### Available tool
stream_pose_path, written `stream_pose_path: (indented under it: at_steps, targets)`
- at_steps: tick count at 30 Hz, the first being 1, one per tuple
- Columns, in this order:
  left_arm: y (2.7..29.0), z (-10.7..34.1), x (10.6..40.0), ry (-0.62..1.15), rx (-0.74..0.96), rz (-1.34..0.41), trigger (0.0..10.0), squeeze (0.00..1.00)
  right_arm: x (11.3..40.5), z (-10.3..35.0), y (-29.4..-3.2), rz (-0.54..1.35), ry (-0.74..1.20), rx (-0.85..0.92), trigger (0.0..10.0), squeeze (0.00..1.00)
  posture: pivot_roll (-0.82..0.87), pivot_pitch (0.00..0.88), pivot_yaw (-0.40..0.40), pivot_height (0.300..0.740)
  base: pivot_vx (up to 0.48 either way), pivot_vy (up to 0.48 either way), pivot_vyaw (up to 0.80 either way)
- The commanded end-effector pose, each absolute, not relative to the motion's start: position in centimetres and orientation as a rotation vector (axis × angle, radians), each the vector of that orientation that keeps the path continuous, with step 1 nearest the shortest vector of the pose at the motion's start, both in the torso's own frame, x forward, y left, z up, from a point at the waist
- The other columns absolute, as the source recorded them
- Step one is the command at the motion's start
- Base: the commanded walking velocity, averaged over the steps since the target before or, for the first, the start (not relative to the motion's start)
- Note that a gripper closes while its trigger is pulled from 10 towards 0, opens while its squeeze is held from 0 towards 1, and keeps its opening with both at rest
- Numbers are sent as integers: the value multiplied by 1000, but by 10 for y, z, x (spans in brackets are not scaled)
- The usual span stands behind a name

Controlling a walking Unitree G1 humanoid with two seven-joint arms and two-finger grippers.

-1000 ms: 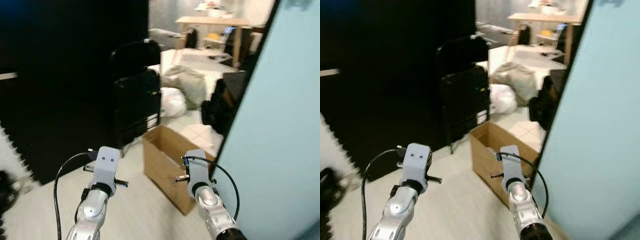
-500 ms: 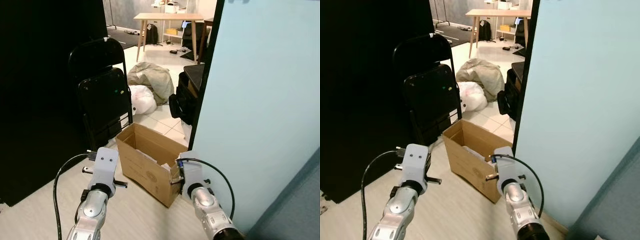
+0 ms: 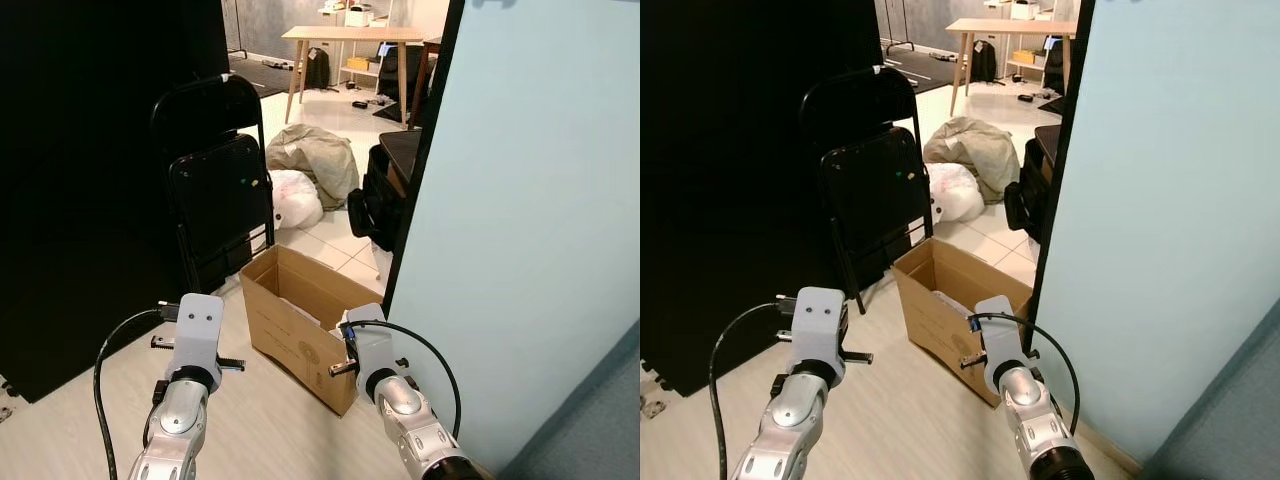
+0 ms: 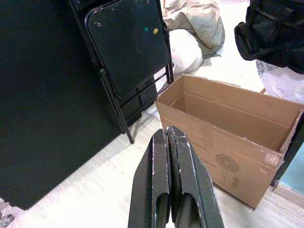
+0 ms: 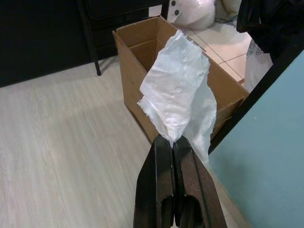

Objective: Clean up the room

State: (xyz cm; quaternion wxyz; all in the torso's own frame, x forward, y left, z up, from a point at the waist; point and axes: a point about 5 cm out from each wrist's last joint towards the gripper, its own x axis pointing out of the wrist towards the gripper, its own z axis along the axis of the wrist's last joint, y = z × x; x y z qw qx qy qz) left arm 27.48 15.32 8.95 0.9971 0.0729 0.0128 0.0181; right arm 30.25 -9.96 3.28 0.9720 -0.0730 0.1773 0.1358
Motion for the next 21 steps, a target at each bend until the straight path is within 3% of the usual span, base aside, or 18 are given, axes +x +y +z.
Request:
stream_pose_path:
  at_steps: [1, 21]
  targets:
    - [154, 88, 274, 32, 140, 47, 10000, 0, 303, 33, -99, 284, 364, -156, 10000, 0, 16, 0, -4, 740, 259, 0, 0]
    - [155, 88, 273, 26, 139, 51, 10000, 0, 305, 34, -98, 302, 359, -166, 10000, 0, 21, 0, -12, 740, 281, 0, 0]
